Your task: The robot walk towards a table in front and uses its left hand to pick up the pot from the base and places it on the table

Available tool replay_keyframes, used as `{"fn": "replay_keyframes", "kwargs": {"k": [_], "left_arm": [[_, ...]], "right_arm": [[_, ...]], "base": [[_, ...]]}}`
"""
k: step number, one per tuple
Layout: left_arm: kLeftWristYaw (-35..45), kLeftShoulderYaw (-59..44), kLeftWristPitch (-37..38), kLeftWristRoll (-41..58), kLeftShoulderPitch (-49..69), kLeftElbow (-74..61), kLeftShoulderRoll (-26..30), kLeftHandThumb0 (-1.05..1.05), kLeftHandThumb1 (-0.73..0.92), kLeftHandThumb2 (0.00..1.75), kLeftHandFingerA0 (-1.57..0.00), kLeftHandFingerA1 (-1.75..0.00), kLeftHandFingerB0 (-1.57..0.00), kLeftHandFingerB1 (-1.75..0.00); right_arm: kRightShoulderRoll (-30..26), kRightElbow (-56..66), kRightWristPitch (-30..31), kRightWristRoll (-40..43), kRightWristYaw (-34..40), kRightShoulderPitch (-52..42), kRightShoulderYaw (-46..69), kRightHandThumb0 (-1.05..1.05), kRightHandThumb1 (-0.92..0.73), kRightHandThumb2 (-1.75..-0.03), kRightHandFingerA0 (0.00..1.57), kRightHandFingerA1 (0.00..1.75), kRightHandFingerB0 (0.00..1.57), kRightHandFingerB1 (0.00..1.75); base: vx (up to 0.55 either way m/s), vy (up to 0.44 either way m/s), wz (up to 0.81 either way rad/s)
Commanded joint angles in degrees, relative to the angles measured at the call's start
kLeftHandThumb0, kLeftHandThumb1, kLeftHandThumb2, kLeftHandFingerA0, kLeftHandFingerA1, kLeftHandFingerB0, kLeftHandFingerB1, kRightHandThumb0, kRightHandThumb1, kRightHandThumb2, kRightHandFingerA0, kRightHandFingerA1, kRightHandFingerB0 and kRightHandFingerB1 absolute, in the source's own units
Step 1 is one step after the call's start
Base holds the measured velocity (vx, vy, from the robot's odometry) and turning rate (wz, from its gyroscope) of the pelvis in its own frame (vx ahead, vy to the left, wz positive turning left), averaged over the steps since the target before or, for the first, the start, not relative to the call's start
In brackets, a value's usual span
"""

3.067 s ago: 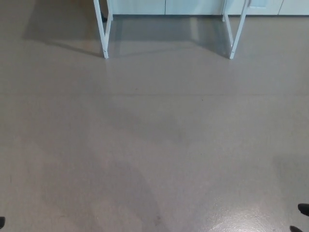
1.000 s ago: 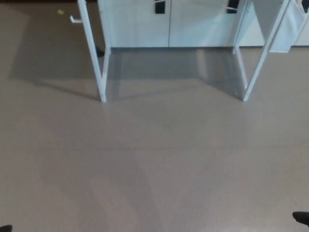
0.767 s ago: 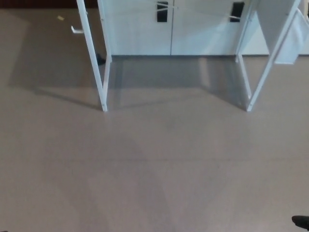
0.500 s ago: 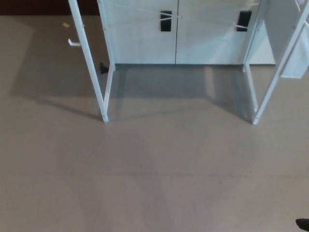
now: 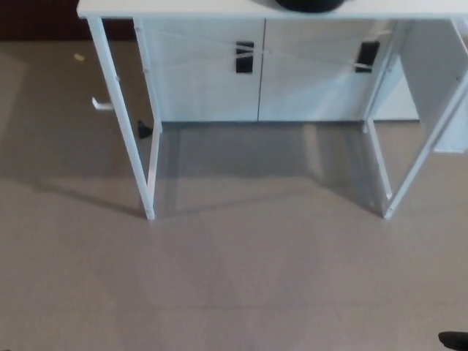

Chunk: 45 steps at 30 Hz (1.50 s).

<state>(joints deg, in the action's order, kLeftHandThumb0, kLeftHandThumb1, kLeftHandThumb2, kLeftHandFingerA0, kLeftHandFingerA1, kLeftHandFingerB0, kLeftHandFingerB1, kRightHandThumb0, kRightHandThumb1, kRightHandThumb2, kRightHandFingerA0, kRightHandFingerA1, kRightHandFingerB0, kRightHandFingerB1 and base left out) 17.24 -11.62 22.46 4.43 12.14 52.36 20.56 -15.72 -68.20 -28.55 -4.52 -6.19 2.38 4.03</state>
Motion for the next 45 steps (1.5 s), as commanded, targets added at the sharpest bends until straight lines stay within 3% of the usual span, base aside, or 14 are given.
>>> {"fn": "replay_keyframes", "kwargs": {"k": [1, 16, 28, 30, 32, 33, 35, 39, 40, 45], "left_arm": [[-0.4, 0.6, 1.8, -1.1, 0.7, 0.1, 0.5, -0.29, 0.54, 0.56, -0.47, -0.35, -0.33, -0.32], [-0.9, 0.3, 3.0, -0.5, 1.5, 1.6, 0.5, -0.27, 0.55, 0.57, -0.49, -0.36, -0.35, -0.32], [-1.7, 0.5, 3.2, -1.0, 1.8, 2.7, 1.0, -0.26, 0.57, 0.57, -0.50, -0.36, -0.36, -0.32], [-2.2, 0.7, 3.4, -1.1, 3.1, 1.3, 0.5, -0.36, 0.49, 0.67, -0.48, -0.43, -0.34, -0.39], [-2.8, 0.8, 3.6, -1.6, 3.6, 0.9, 0.6, -0.31, 0.56, 0.58, -0.55, -0.38, -0.38, -0.33], [-3.9, 1.3, 4.2, -2.6, 4.1, 0.4, 0.9, -0.38, 0.48, 0.67, -0.50, -0.44, -0.35, -0.40], [-4.2, 1.5, 4.2, -2.9, 4.4, 0.1, 0.9, -0.29, 0.56, 0.58, -0.55, -0.38, -0.38, -0.33], [-4.7, 1.9, 3.8, -3.2, 4.0, 0.0, 1.1, -0.30, 0.56, 0.58, -0.56, -0.38, -0.39, -0.33], [-4.5, 1.9, 4.2, -2.9, 4.1, 0.1, 1.0, -0.39, 0.48, 0.67, -0.51, -0.45, -0.36, -0.40], [-5.2, 2.0, 3.8, -3.1, 3.5, 0.3, 1.0, -0.41, 0.47, 0.68, -0.52, -0.45, -0.38, -0.41]], "right_arm": [[-0.8, -0.3, 0.1, -0.4, 0.3, -0.3, -0.3, -0.65, -0.41, -0.77, 0.74, 0.56, 0.50, 0.49], [-0.2, -1.2, 0.9, -0.3, -0.7, 0.2, -1.0, -0.63, -0.41, -0.78, 0.75, 0.57, 0.49, 0.50], [-0.2, -1.1, 2.1, -1.2, -0.9, 0.2, -2.0, -0.60, -0.42, -0.77, 0.71, 0.56, 0.52, 0.50], [-0.2, -1.2, 1.4, -1.0, -0.8, -0.3, -1.9, -0.61, -0.41, -0.77, 0.73, 0.56, 0.51, 0.50], [-0.2, -1.0, 1.6, -0.9, -1.0, -0.4, -1.9, -0.61, -0.42, -0.77, 0.72, 0.56, 0.50, 0.50], [-0.2, -1.0, 1.9, -0.8, -1.1, -0.4, -1.8, -0.61, -0.41, -0.77, 0.73, 0.56, 0.50, 0.50], [-0.1, -0.9, 2.1, -0.8, -1.0, -0.4, -1.8, -0.62, -0.42, -0.78, 0.73, 0.56, 0.50, 0.50], [-0.3, -0.7, 2.4, -1.3, -0.6, -0.4, -2.2, -0.62, -0.42, -0.78, 0.73, 0.56, 0.50, 0.50], [-0.3, -0.6, 2.7, -1.2, -0.8, -0.4, -2.1, -0.62, -0.42, -0.78, 0.72, 0.56, 0.50, 0.50], [-0.5, -0.8, 2.8, -1.8, -0.1, 0.1, -2.6, -0.63, -0.42, -0.78, 0.72, 0.56, 0.50, 0.50]], "base": [[0.23, 0.041, 0.10], [0.27, -0.176, 0.09], [0.30, 0.142, -0.12], [0.24, 0.130, 0.06], [0.25, 0.072, 0.07], [0.23, 0.047, 0.06], [0.21, -0.011, 0.05], [0.21, -0.092, 0.12], [0.32, -0.136, 0.13], [0.27, -0.210, 0.07]]}}
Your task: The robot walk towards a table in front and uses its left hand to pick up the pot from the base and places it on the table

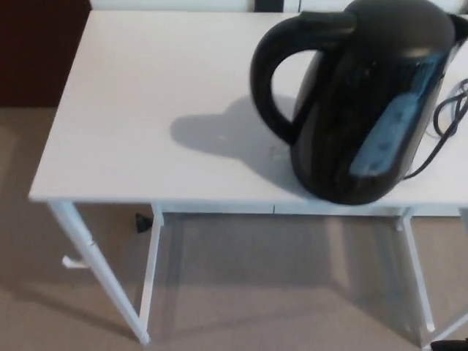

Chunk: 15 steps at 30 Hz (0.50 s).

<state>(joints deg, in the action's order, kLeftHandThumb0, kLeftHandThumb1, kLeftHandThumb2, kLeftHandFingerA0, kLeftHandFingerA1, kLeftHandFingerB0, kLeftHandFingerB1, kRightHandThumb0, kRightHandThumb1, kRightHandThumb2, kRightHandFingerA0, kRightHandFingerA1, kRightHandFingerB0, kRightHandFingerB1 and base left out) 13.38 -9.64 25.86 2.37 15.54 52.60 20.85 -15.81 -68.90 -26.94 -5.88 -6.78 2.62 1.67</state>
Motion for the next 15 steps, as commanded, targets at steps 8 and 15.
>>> {"fn": "replay_keyframes", "kwargs": {"k": [8, 15], "left_arm": [[-2.0, 0.5, 1.0, -1.9, 0.0, 1.6, 1.0, -0.42, 0.47, 0.69, -0.54, -0.46, -0.39, -0.42], [-2.4, 0.8, -0.1, -2.3, -0.2, 1.0, 1.4, -0.44, 0.47, 0.70, -0.55, -0.47, -0.39, -0.42]], "right_arm": [[-0.1, 0.2, 1.2, -0.4, 0.3, -0.8, -0.3, -0.62, -0.43, -0.79, 0.71, 0.56, 0.50, 0.50], [-0.2, 0.0, 1.7, -0.8, 0.5, 0.0, -0.6, -0.61, -0.43, -0.78, 0.72, 0.56, 0.50, 0.50]], "base": [[0.09, 0.005, -0.10], [0.09, 0.140, 0.03]]}}
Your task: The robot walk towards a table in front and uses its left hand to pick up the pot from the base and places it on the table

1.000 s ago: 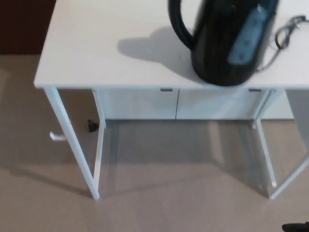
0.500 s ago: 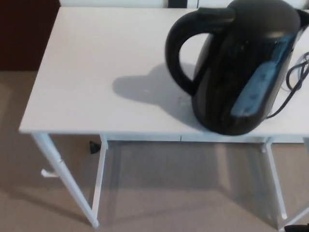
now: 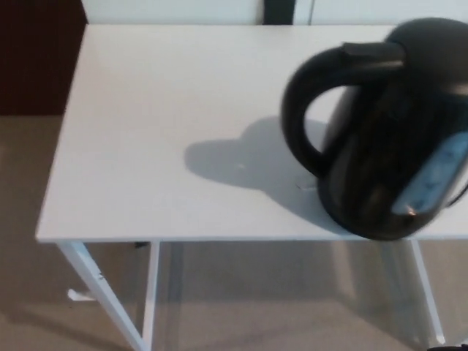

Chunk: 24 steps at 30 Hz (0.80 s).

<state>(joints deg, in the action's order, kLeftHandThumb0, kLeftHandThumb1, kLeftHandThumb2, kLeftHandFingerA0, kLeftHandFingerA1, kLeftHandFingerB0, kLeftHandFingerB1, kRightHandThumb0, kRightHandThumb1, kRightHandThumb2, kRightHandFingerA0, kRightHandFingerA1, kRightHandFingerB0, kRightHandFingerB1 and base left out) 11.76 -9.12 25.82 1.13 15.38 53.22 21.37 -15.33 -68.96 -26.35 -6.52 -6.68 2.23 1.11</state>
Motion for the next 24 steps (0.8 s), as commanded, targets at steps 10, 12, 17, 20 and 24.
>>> {"fn": "replay_keyframes", "kwargs": {"k": [10, 12, 17, 20, 24], "left_arm": [[-2.6, 0.6, 0.4, -2.2, 0.5, 0.0, 1.3, -0.44, 0.47, 0.70, -0.55, -0.48, -0.39, -0.42], [-1.8, -0.6, -0.4, -0.4, 0.4, -0.2, 0.8, -0.44, 0.47, 0.70, -0.55, -0.47, -0.38, -0.42], [-0.3, -5.0, -2.8, 4.4, 1.4, -3.2, 0.1, -0.38, 0.54, 0.57, -0.53, -0.37, -0.38, -0.33], [-1.6, -12.7, -7.5, 11.7, 0.8, -9.2, -0.6, -0.29, 0.53, 0.56, -0.47, -0.35, -0.35, -0.32], [-2.1, -22.9, -11.0, 18.4, -3.1, -13.6, 3.0, -0.25, 0.53, 0.57, -0.43, -0.35, -0.33, -0.32]], "right_arm": [[-0.6, 0.2, 1.7, -0.8, 0.9, 0.7, -0.8, -0.61, -0.43, -0.78, 0.71, 0.56, 0.49, 0.50], [-0.7, 0.2, 1.6, -1.1, 1.0, 0.7, -1.1, -0.61, -0.43, -0.78, 0.70, 0.55, 0.49, 0.49], [-0.3, 0.4, 1.7, -1.1, 1.2, 0.4, -1.2, -0.61, -0.43, -0.78, 0.71, 0.56, 0.50, 0.50], [-0.1, 0.2, 2.1, -0.5, 0.9, 0.8, -0.8, -0.60, -0.42, -0.78, 0.70, 0.55, 0.50, 0.50], [-0.4, 0.6, 2.1, -0.9, 0.7, 0.7, -1.1, -0.60, -0.43, -0.78, 0.71, 0.56, 0.50, 0.50]], "base": [[0.02, -0.022, 0.03], [0.00, 0.000, 0.00], [0.00, 0.000, 0.00], [0.00, 0.000, 0.00], [0.00, 0.000, 0.00]]}}
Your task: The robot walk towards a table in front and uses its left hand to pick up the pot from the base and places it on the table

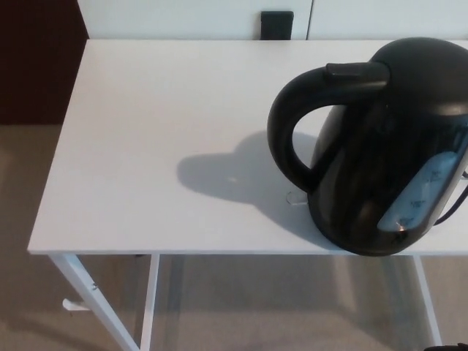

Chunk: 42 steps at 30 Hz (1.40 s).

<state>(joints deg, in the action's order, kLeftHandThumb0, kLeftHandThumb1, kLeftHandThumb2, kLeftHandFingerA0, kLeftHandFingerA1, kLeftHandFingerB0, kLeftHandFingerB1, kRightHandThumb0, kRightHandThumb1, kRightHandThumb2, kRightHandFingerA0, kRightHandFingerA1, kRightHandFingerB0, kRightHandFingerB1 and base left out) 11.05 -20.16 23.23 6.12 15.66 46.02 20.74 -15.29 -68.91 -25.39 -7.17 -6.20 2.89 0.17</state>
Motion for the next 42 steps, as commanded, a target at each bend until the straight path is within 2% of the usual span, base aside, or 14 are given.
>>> {"fn": "replay_keyframes", "kwargs": {"k": [1, 3, 6, 9, 12, 16, 22, 24, 26, 28, 29, 38, 39, 42], "left_arm": [[-2.1, -13.4, -9.4, 13.8, -3.9, -10.5, 4.3, -0.31, 0.44, 0.62, -0.40, -0.39, -0.32, -0.37], [-2.7, -14.6, -11.7, 14.4, -4.1, -16.5, 4.4, -0.31, 0.44, 0.62, -0.41, -0.40, -0.33, -0.38], [-3.1, -15.4, -17.7, 17.5, -6.2, -31.7, 4.6, -0.19, 0.50, 0.55, -0.43, -0.35, -0.34, -0.32], [-1.0, -9.7, -23.5, 18.2, -10.2, -47.4, 6.5, -0.03, 0.56, 0.57, -0.18, -0.32, -0.17, -0.28], [0.8, -5.2, -24.1, 16.5, -14.3, -51.5, 6.1, 0.00, 0.56, 0.57, -0.17, -0.33, -0.14, -0.28], [1.4, 1.9, -28.5, 13.1, -20.3, -56.8, 5.5, -0.03, 0.52, 0.55, -0.20, -0.32, -0.17, -0.28], [2.6, 13.9, -33.0, 5.9, -30.0, -59.8, 3.2, -0.20, 0.48, 0.57, -0.20, -0.33, -0.18, -0.30], [1.8, 19.2, -34.7, 1.9, -32.8, -59.6, 0.9, -0.11, 0.48, 0.55, -0.20, -0.34, -0.18, -0.29], [2.1, 22.2, -34.5, 0.2, -34.3, -58.0, 0.1, -0.14, 0.49, 0.56, -0.19, -0.33, -0.17, -0.29], [1.7, 26.1, -34.5, -1.7, -37.4, -53.7, -2.3, -0.30, 0.41, 0.57, -0.20, -0.35, -0.16, -0.31], [1.5, 27.5, -34.0, -2.9, -38.6, -51.9, -3.1, -0.30, 0.41, 0.57, -0.20, -0.35, -0.16, -0.31], [-1.2, 33.5, -37.0, -6.2, -47.1, -44.7, -7.5, -0.37, 0.39, 0.60, -0.18, -0.35, -0.14, -0.33], [-1.1, 33.4, -37.6, -5.7, -47.5, -44.5, -8.1, -0.32, 0.45, 0.55, -0.22, -0.31, -0.15, -0.27], [-1.4, 34.0, -40.1, -6.4, -48.8, -45.2, -9.5, -0.38, 0.41, 0.60, -0.17, -0.34, -0.13, -0.32]], "right_arm": [[-0.5, 0.6, 1.2, -0.5, 0.5, 0.1, -0.4, -0.60, -0.43, -0.78, 0.71, 0.56, 0.50, 0.50], [-0.5, 0.7, 1.3, -0.7, 0.6, 0.1, -0.5, -0.60, -0.43, -0.78, 0.71, 0.56, 0.50, 0.50], [-0.2, 0.7, 1.6, -0.4, 0.3, 0.8, -0.3, -0.60, -0.43, -0.78, 0.71, 0.56, 0.51, 0.50], [0.0, 0.8, 1.4, -0.4, 0.4, 0.6, -0.4, -0.60, -0.43, -0.79, 0.72, 0.57, 0.52, 0.51], [0.1, 0.5, 1.4, -0.5, 0.6, 0.6, -0.4, -0.60, -0.43, -0.79, 0.72, 0.57, 0.52, 0.51], [0.5, 0.0, 1.4, -0.7, 0.7, 0.8, -0.6, -0.60, -0.43, -0.79, 0.72, 0.56, 0.52, 0.50], [0.9, 0.2, 2.1, -1.4, 1.8, 1.5, -1.3, -0.60, -0.43, -0.79, 0.72, 0.56, 0.51, 0.50], [0.9, 0.6, 1.8, -0.9, 1.3, 1.0, -0.9, -0.59, -0.43, -0.78, 0.71, 0.56, 0.51, 0.50], [0.8, 0.5, 1.5, -0.9, 1.1, 1.0, -1.0, -0.60, -0.43, -0.79, 0.71, 0.56, 0.51, 0.50], [0.9, 0.6, 1.5, -1.3, 1.7, 1.3, -1.3, -0.59, -0.43, -0.78, 0.72, 0.56, 0.51, 0.50], [0.8, 0.7, 1.4, -1.5, 1.8, 1.3, -1.5, -0.59, -0.43, -0.78, 0.72, 0.56, 0.51, 0.50], [0.5, 1.2, 1.5, -0.8, 0.7, 2.1, -1.0, -0.60, -0.43, -0.79, 0.71, 0.56, 0.52, 0.51], [0.5, 1.4, 1.6, -0.9, 0.8, 2.1, -1.1, -0.60, -0.43, -0.79, 0.71, 0.56, 0.51, 0.51], [0.7, 1.6, 1.8, -1.2, 0.9, 2.3, -1.4, -0.62, -0.43, -0.80, 0.72, 0.56, 0.51, 0.50]], "base": [[0.00, 0.000, 0.00], [0.00, 0.000, 0.00], [0.00, 0.000, 0.00], [0.00, 0.000, 0.00], [0.00, 0.000, 0.00], [0.00, 0.000, 0.00], [0.00, 0.000, 0.00], [0.00, 0.000, 0.00], [0.00, 0.000, 0.00], [0.00, 0.000, 0.00], [0.00, 0.000, 0.00], [0.00, 0.000, 0.00], [0.00, 0.000, 0.00], [0.00, 0.000, 0.00]]}}
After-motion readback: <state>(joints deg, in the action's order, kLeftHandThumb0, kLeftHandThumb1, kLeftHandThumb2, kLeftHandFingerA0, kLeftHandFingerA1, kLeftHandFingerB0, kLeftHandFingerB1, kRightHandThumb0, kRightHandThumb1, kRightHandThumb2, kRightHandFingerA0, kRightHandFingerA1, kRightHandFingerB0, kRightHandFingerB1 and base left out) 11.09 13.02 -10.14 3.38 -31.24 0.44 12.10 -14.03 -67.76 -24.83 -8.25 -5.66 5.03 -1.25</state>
